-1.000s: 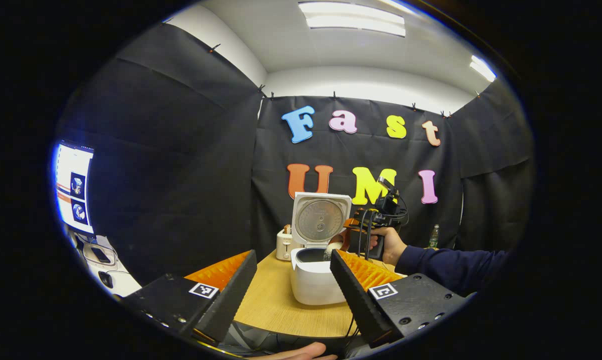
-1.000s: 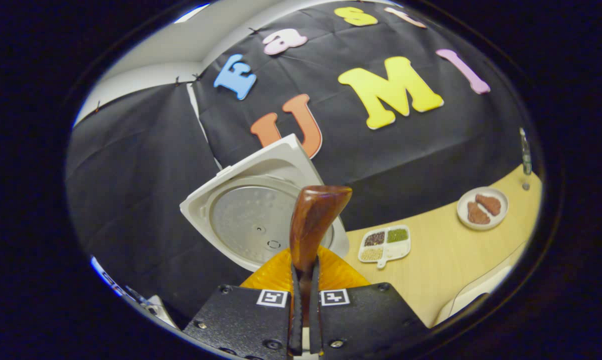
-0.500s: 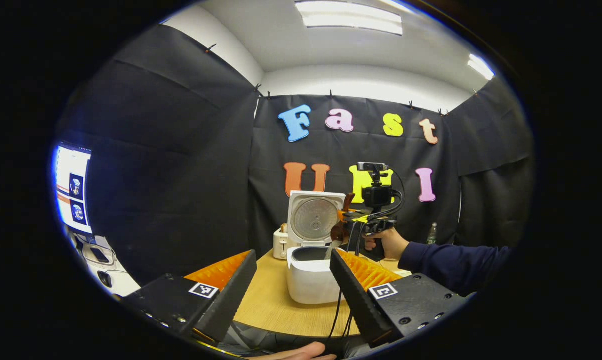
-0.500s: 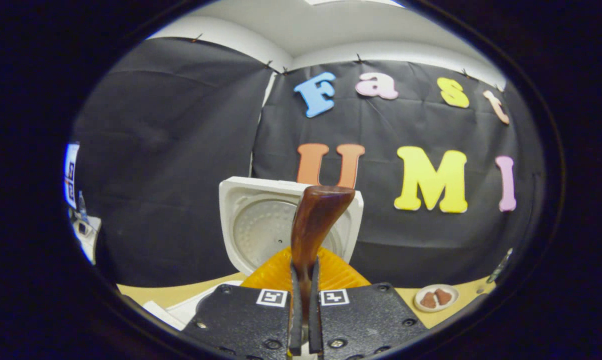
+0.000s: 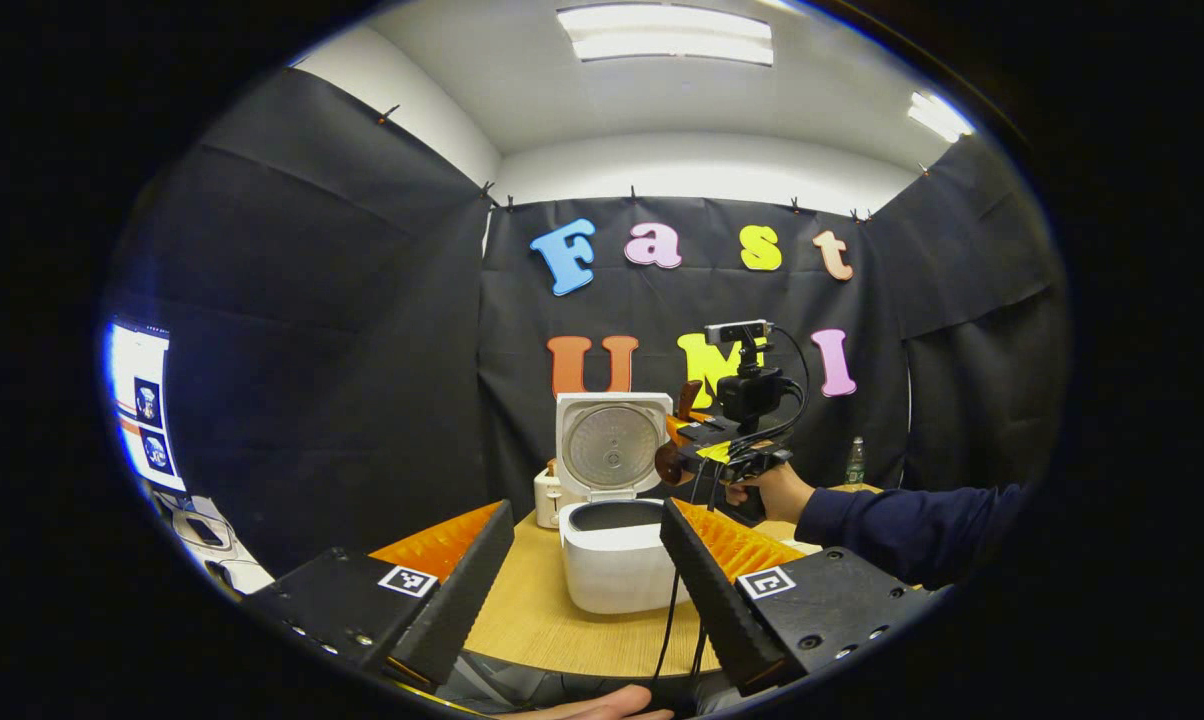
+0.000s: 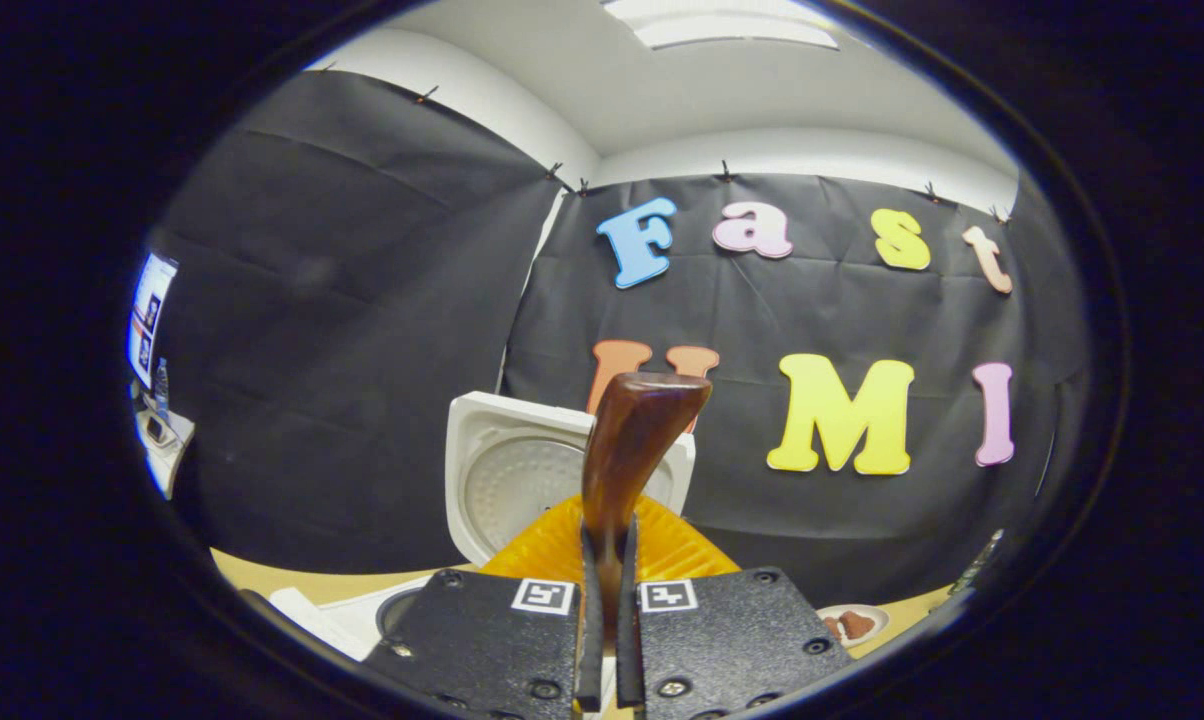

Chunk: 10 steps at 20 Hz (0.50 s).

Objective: Close the left gripper, press the button to open the rice cooker; take a wooden spoon from the chopstick holder with the right hand, scoop a spoonful of rice and pour it into the rice cooker, then put the wooden spoon back into the chopstick holder.

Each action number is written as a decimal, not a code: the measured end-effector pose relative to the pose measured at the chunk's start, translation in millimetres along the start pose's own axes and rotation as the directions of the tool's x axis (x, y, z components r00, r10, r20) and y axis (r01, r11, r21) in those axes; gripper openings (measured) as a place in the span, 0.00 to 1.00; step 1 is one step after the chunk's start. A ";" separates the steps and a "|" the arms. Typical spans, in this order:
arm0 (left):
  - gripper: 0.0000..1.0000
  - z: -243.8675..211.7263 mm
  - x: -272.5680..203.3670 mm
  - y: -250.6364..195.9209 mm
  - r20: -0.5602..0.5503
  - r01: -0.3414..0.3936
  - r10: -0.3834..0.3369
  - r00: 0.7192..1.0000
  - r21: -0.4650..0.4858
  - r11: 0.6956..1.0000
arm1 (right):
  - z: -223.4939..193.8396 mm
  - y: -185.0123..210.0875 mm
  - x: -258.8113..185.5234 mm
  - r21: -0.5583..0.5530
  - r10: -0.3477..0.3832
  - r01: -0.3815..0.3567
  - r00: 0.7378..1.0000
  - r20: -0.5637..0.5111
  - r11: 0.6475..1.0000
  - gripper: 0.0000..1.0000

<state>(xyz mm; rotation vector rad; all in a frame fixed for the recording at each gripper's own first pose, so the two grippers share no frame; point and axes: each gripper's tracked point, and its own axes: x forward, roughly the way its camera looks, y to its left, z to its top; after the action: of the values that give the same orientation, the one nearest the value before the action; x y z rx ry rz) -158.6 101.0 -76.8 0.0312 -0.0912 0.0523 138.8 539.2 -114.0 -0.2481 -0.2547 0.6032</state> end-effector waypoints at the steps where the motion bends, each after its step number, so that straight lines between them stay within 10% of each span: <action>1: 0.94 0.3 0.2 -4.0 0.000 0.001 -0.001 1.000 0.004 1.000 | 0.9 -5.1 -4.0 0.001 0.004 -0.004 1.000 -0.002 1.000 0.11; 10: 0.93 -12.0 24.0 -58.1 -0.012 0.037 -0.037 0.999 0.012 0.999 | 0.1 -121.9 -79.1 0.025 -0.121 0.121 0.993 -0.007 0.992 0.14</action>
<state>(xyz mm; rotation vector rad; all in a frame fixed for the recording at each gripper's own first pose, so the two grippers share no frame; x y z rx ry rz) -130.6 44.7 -88.2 0.0452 -0.0787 0.0158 139.9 395.9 -90.0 -0.2083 -0.2544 0.4850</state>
